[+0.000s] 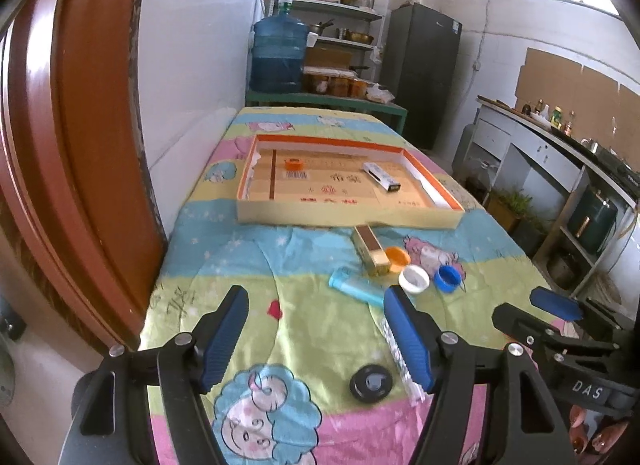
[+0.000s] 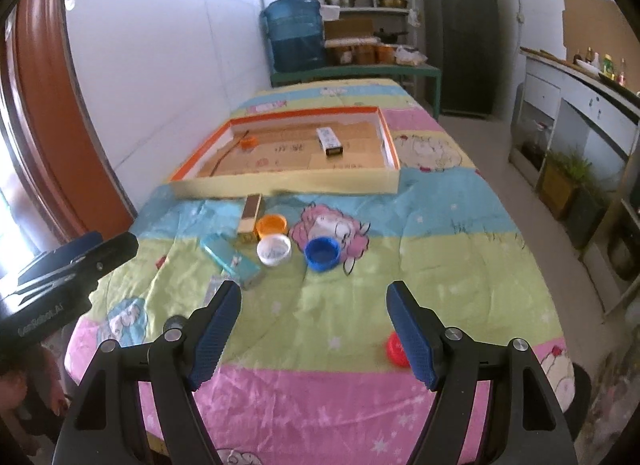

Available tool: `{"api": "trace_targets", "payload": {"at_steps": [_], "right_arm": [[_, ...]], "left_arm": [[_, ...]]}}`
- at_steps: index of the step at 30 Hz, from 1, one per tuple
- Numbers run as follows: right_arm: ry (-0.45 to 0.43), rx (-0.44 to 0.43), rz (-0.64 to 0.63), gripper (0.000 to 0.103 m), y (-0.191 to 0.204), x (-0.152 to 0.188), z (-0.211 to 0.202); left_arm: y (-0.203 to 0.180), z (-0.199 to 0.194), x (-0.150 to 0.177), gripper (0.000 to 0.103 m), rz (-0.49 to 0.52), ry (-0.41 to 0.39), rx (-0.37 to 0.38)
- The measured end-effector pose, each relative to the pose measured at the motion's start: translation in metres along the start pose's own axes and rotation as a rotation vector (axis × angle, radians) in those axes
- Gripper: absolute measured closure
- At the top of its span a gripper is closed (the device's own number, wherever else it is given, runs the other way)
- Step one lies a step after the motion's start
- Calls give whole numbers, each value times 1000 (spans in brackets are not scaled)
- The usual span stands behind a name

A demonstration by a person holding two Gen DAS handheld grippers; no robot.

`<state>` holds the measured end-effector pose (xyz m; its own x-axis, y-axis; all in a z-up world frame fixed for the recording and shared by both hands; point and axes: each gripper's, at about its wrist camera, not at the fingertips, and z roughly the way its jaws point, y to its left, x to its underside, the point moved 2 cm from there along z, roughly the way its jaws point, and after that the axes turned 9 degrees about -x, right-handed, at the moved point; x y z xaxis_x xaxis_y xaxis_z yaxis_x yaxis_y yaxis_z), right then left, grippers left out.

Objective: Organize rigid objects
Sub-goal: 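Grasp the black round cap with the left gripper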

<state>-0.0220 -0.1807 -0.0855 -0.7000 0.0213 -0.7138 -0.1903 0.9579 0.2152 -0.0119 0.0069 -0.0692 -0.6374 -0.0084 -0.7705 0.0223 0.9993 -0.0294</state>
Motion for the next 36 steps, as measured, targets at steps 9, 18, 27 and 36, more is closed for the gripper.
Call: {"api": "trace_targets", "payload": {"at_steps": [9, 18, 27, 36], "right_arm": [[26, 15, 6, 26, -1, 10, 6], [36, 15, 14, 26, -2, 12, 9], [32, 28, 24, 26, -6, 15, 7], [42, -13, 5, 26, -1, 17, 9]], "left_arm": [[-10, 5, 33, 39, 60, 59, 37], [-23, 12, 52, 39, 101, 106, 76], [-33, 27, 54, 48, 126, 106, 52], [-30, 29, 53, 72, 133, 83, 17]]}}
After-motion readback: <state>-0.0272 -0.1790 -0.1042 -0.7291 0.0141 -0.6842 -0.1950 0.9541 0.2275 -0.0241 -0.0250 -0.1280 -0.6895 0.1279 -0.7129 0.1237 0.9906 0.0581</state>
